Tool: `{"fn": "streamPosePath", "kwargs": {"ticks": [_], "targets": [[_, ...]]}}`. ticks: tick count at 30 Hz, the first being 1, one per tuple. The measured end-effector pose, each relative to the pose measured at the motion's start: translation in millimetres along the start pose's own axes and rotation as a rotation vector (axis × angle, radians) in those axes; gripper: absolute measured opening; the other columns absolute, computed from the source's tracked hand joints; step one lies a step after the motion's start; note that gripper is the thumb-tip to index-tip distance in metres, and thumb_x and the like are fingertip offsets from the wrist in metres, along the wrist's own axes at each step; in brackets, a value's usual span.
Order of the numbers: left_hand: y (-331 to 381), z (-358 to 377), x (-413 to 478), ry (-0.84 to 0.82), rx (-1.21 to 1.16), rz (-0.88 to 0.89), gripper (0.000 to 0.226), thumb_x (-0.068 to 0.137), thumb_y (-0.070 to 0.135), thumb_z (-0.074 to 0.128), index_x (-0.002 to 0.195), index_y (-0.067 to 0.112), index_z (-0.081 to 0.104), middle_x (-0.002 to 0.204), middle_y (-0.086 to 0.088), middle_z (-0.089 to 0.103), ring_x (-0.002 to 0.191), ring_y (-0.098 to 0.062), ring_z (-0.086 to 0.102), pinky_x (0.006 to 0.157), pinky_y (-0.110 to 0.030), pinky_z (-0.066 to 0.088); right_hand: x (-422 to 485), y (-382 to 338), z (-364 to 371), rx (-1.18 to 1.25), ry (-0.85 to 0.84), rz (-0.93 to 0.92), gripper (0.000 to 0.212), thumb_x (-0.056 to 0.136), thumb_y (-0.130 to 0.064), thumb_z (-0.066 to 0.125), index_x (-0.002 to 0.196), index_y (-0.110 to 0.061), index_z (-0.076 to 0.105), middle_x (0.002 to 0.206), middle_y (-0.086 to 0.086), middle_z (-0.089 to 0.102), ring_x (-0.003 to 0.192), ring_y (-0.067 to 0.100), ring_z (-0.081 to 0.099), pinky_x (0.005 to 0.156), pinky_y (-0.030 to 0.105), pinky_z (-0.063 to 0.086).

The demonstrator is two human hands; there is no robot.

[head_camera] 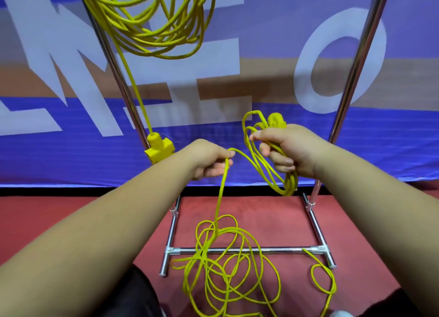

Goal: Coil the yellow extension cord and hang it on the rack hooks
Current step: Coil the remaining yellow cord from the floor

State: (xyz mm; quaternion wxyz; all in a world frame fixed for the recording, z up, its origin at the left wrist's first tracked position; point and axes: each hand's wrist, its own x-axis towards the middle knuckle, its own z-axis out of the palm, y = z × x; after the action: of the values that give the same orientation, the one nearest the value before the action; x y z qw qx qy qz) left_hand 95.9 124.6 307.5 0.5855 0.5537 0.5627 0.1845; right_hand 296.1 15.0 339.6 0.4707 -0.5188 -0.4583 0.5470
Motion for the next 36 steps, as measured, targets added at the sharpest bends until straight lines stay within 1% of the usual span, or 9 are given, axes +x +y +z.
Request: {"fn": "streamPosePath", "kwargs": {"ticks": [3,8,12,14,17,23,28,32,36], "targets": [[16,1,-9,0.004,-0.292,-0.030,0.009,0.098,0.018,0.071,0.093,0.010,0.071,0.075,-0.001,0.066,0.057,-0.003,0.062,0.045,-0.017,0.054,3,7,13,0.007,-0.005,-0.032,0.055,0.088,-0.048,0.079,0.091,0.005,0.066,0.077,0.038,0.039,0.035,0.019,0.021,0.040,0.022,0.024],[31,-10,-17,-0.035,-0.732,-0.047,0.013,0.104,0.007,0.060,0.094,0.004,0.068,0.079,-0.011,0.066,0.064,-0.015,0.069,0.050,-0.026,0.060,3,12,28,-0.073,-0.014,-0.045,0.038,0.101,-0.030,0.067,0.071,-0.008,0.058,0.043,0.007,0.039,0.035,0.020,0.026,0.045,0.025,0.027],[35,-17,-19,-0.029,-0.902,-0.081,0.014,0.104,0.002,0.056,0.095,-0.003,0.065,0.082,-0.019,0.067,0.078,-0.029,0.069,0.046,-0.032,0.060,3,22,37,-0.113,0.052,-0.030,0.031,0.101,-0.032,0.066,0.086,-0.005,0.065,0.043,0.003,0.042,0.039,0.020,0.031,0.050,0.029,0.030],[37,-20,-20,-0.049,-0.969,-0.115,0.013,0.104,0.000,0.056,0.096,-0.007,0.064,0.085,-0.022,0.066,0.083,-0.034,0.065,0.046,-0.034,0.060,4,25,40,-0.091,0.062,-0.031,0.033,0.104,-0.034,0.063,0.097,-0.002,0.067,0.050,-0.003,0.057,0.040,0.015,0.035,0.049,0.027,0.031],[39,-26,-20,-0.082,-1.072,-0.172,0.012,0.103,-0.002,0.057,0.102,-0.011,0.065,0.091,-0.023,0.066,0.084,-0.036,0.064,0.049,-0.037,0.062,7,32,42,-0.027,0.005,-0.048,0.037,0.102,-0.043,0.065,0.106,-0.007,0.071,0.091,0.009,0.078,0.050,0.016,0.038,0.050,0.026,0.033],[42,-27,-25,-0.111,-1.178,-0.241,0.016,0.102,-0.007,0.053,0.112,-0.015,0.062,0.104,-0.026,0.062,0.088,-0.041,0.061,0.052,-0.046,0.062,15,43,49,-0.032,0.108,-0.039,0.032,0.084,-0.036,0.089,0.091,-0.019,0.063,0.063,0.001,0.037,0.052,0.017,0.031,0.047,0.026,0.028],[41,-28,-22,-0.113,-1.163,-0.209,0.032,0.103,-0.006,0.048,0.133,-0.016,0.053,0.128,-0.027,0.059,0.099,-0.043,0.063,0.057,-0.048,0.064,22,47,54,0.038,0.176,-0.028,0.024,0.086,-0.021,0.086,0.095,-0.012,0.065,0.055,-0.002,0.045,0.051,0.016,0.031,0.044,0.025,0.028],[25,-26,-20,-0.080,-0.855,-0.075,0.031,0.103,-0.007,0.031,0.127,-0.014,0.049,0.115,-0.025,0.063,0.105,-0.039,0.069,0.072,-0.045,0.065,21,42,55,0.076,0.161,-0.029,0.020,0.087,-0.022,0.085,0.086,-0.008,0.070,0.076,0.011,0.058,0.050,0.015,0.033,0.044,0.026,0.026],[-11,-28,-19,-0.161,0.158,-0.065,0.021,0.100,-0.001,0.051,0.118,0.004,0.062,0.099,-0.012,0.074,0.087,-0.028,0.077,0.071,-0.039,0.064,20,35,55,0.152,0.192,-0.067,0.020,0.096,-0.019,0.077,0.083,-0.010,0.065,0.063,-0.001,0.061,0.048,0.012,0.030,0.041,0.023,0.023]]}}
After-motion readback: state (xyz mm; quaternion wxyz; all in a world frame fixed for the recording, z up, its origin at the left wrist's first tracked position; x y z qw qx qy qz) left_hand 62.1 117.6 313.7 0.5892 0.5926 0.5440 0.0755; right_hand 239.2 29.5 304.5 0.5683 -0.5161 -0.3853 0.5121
